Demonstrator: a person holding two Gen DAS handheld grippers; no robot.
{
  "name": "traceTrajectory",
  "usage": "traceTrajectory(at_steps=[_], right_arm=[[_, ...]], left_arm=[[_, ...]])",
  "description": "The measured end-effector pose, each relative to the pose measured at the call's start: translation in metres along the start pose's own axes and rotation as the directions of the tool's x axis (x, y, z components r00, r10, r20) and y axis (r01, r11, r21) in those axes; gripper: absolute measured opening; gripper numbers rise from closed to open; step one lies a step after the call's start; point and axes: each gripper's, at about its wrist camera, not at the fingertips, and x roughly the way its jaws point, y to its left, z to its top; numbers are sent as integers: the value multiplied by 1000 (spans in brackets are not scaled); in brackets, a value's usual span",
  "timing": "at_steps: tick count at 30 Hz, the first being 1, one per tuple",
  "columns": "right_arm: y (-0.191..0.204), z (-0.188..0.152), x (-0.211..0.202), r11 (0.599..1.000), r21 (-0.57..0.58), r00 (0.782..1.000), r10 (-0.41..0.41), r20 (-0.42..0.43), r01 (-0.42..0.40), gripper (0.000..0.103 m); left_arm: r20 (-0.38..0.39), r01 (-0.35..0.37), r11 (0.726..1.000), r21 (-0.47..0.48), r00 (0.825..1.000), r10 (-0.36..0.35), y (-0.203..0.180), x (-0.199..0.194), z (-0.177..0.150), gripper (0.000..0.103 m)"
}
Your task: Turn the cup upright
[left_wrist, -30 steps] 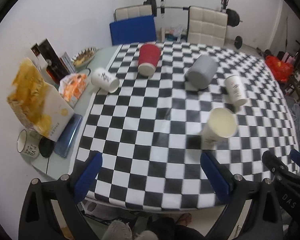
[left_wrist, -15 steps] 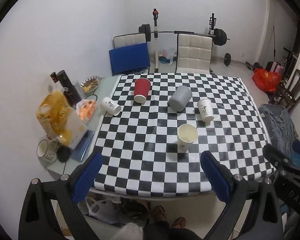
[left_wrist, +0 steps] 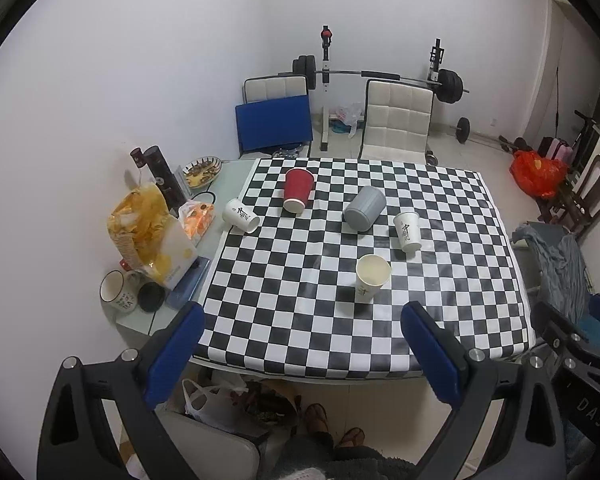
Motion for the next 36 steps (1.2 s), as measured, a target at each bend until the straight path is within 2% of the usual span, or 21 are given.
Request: traceTrajectory(at_steps=[14, 36], right_arm=[[-8, 6, -25, 1000, 13, 1000, 0, -4, 0, 90], [-6, 11, -27, 1000, 12, 1000, 7, 0, -7, 90]], left_arm=[[21, 8, 1000, -3, 1000, -8, 1, -29, 6, 100], [29, 16, 1000, 0, 999, -16, 2, -32, 8, 100]])
